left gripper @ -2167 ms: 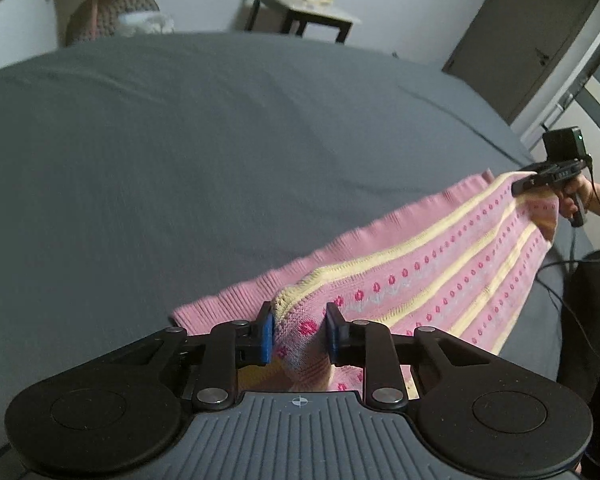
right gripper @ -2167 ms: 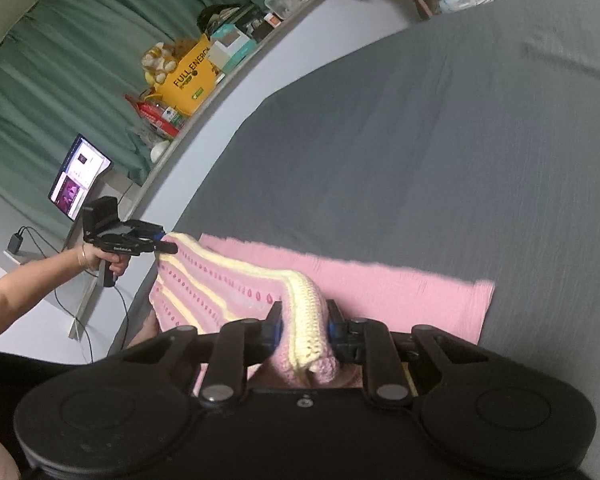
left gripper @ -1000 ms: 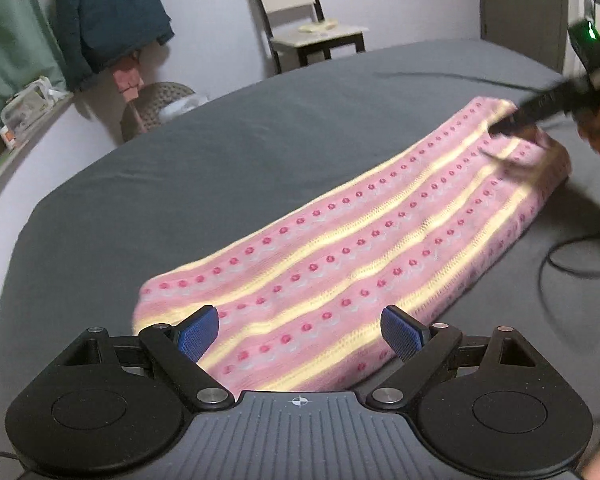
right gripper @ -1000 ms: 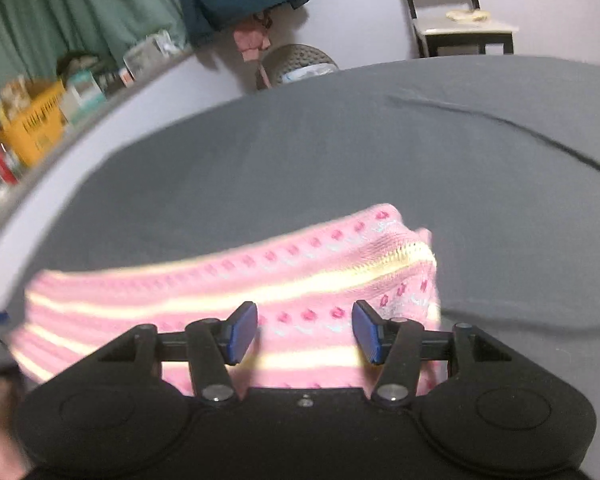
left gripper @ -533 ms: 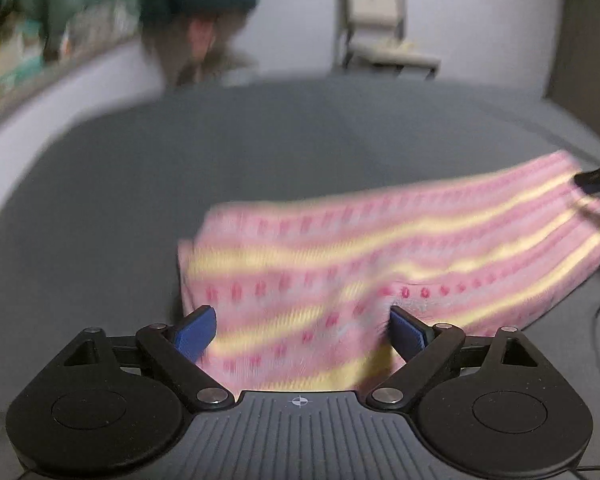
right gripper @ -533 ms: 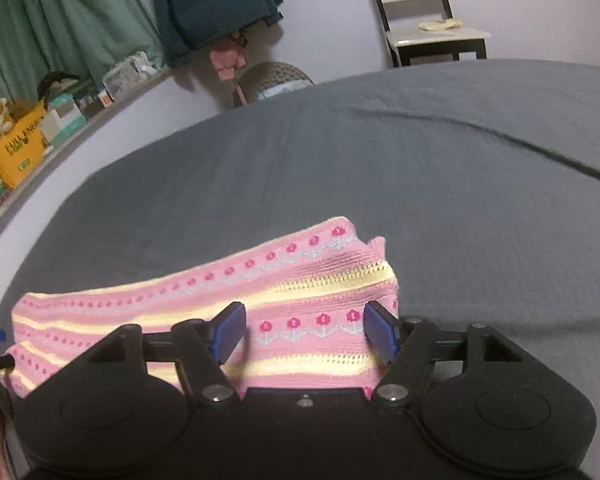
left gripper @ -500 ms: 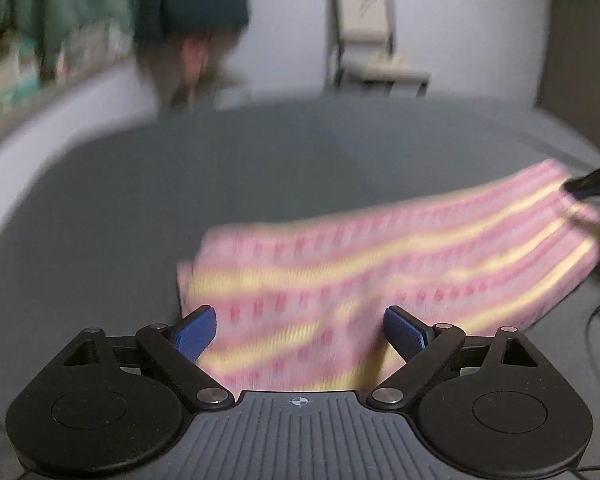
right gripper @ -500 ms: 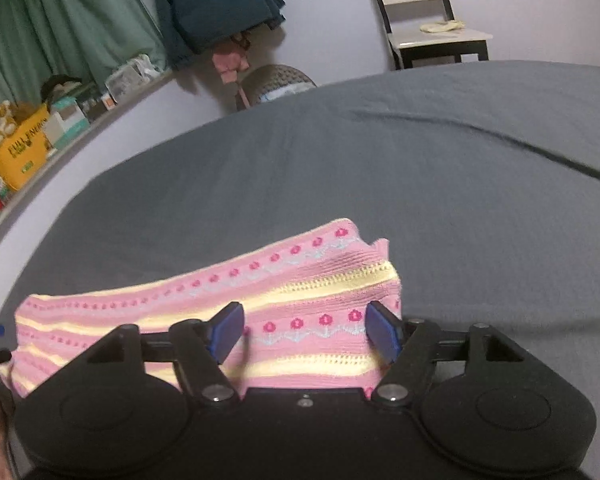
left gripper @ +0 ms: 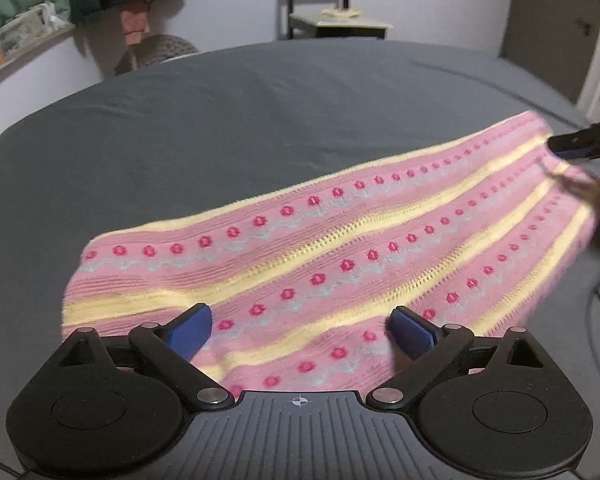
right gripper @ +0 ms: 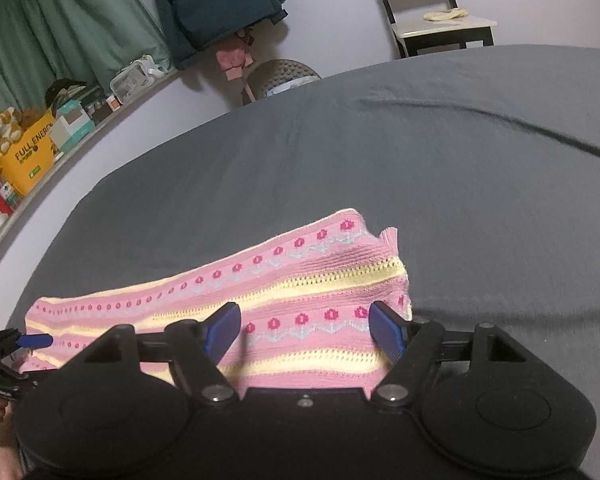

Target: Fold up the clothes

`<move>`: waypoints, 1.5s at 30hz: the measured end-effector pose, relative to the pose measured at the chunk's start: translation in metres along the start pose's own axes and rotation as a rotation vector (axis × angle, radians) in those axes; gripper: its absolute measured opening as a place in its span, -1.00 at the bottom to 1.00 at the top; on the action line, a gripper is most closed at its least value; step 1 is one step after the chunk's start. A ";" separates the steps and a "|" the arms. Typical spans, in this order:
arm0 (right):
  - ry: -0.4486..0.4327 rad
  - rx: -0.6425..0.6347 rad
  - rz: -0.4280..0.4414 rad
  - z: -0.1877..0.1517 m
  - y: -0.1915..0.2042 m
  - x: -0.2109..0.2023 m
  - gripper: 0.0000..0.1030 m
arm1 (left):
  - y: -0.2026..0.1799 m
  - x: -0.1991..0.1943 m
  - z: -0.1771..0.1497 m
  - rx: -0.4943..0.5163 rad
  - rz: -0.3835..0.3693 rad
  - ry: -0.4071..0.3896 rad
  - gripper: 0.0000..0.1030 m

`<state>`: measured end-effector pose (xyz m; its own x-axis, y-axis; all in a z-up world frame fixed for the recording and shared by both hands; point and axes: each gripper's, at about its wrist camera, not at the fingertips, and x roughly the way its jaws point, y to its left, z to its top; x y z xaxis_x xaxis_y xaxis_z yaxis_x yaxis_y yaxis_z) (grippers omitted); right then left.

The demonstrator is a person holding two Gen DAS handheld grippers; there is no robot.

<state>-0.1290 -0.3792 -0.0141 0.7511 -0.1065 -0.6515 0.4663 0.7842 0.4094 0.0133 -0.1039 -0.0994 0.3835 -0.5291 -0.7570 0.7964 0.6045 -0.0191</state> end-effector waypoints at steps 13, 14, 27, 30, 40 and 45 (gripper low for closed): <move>0.003 0.021 0.014 0.001 -0.006 -0.001 0.42 | 0.068 0.033 0.009 -0.332 0.284 0.045 0.92; 0.001 0.021 0.014 0.001 -0.007 -0.001 0.42 | 0.069 0.034 0.008 -0.329 0.277 0.037 0.92; -0.083 0.025 -0.089 0.006 -0.008 -0.025 0.42 | -0.036 -0.014 0.054 -0.173 0.070 -0.329 0.93; -0.060 0.074 -0.102 0.006 -0.018 -0.027 0.41 | -0.072 0.003 0.067 -0.164 0.047 -0.294 0.93; -0.043 0.141 -0.020 0.011 -0.046 -0.017 -0.49 | -0.113 0.056 0.061 -0.276 0.128 -0.166 -0.72; -0.030 0.164 -0.002 0.016 -0.053 -0.011 -0.52 | -0.111 0.069 0.061 -0.271 0.170 -0.158 -0.84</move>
